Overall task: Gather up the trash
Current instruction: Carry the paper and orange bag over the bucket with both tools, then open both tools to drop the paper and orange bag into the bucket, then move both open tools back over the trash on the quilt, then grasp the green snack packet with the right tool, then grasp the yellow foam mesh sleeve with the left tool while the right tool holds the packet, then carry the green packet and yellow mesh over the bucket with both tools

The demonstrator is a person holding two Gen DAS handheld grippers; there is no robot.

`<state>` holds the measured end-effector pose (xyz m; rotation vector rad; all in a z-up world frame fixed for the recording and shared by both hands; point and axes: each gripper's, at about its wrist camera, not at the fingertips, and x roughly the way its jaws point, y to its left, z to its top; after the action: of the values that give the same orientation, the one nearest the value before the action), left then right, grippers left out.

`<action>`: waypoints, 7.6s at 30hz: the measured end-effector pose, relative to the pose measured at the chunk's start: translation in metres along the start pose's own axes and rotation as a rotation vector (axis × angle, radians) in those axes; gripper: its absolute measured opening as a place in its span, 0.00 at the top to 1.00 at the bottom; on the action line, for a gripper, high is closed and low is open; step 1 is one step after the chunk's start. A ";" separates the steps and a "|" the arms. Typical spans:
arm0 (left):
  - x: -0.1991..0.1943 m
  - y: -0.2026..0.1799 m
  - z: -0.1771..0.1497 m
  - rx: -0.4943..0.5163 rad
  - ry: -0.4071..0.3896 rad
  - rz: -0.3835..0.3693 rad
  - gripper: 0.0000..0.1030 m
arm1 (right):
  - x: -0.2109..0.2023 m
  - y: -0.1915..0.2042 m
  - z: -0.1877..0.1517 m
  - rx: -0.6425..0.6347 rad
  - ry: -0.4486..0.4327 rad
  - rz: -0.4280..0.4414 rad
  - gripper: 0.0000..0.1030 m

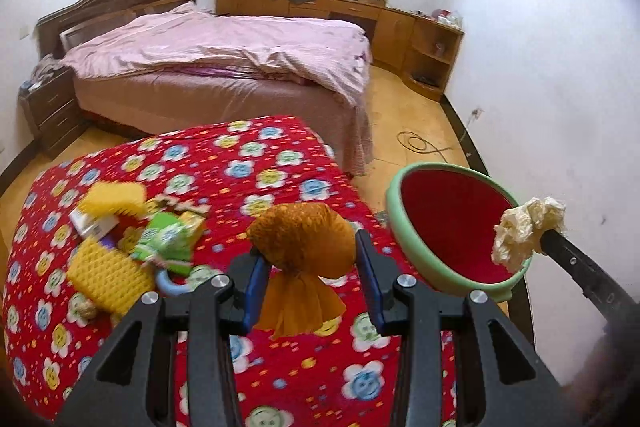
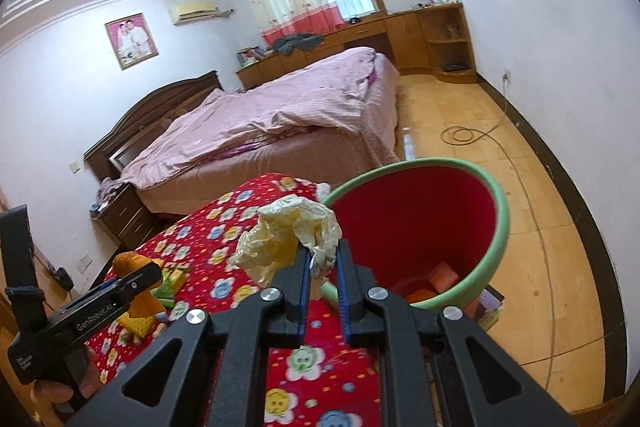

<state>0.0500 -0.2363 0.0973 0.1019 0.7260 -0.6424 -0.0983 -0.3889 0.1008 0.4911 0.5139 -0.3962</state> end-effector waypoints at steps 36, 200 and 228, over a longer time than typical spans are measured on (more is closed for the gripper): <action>0.122 -0.133 0.013 0.198 0.128 -0.176 0.47 | 0.060 -0.122 0.017 0.133 0.111 -0.195 0.68; -0.032 0.075 0.000 -0.067 -0.034 -0.074 0.89 | 0.041 0.077 -0.021 -0.133 0.140 0.073 0.48; 0.052 -0.068 0.021 0.120 0.062 -0.213 0.89 | 0.043 -0.058 0.015 0.050 0.097 -0.129 0.48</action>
<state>0.0528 -0.3241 0.0881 0.1571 0.7642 -0.8896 -0.0858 -0.4537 0.0685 0.5289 0.6323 -0.5119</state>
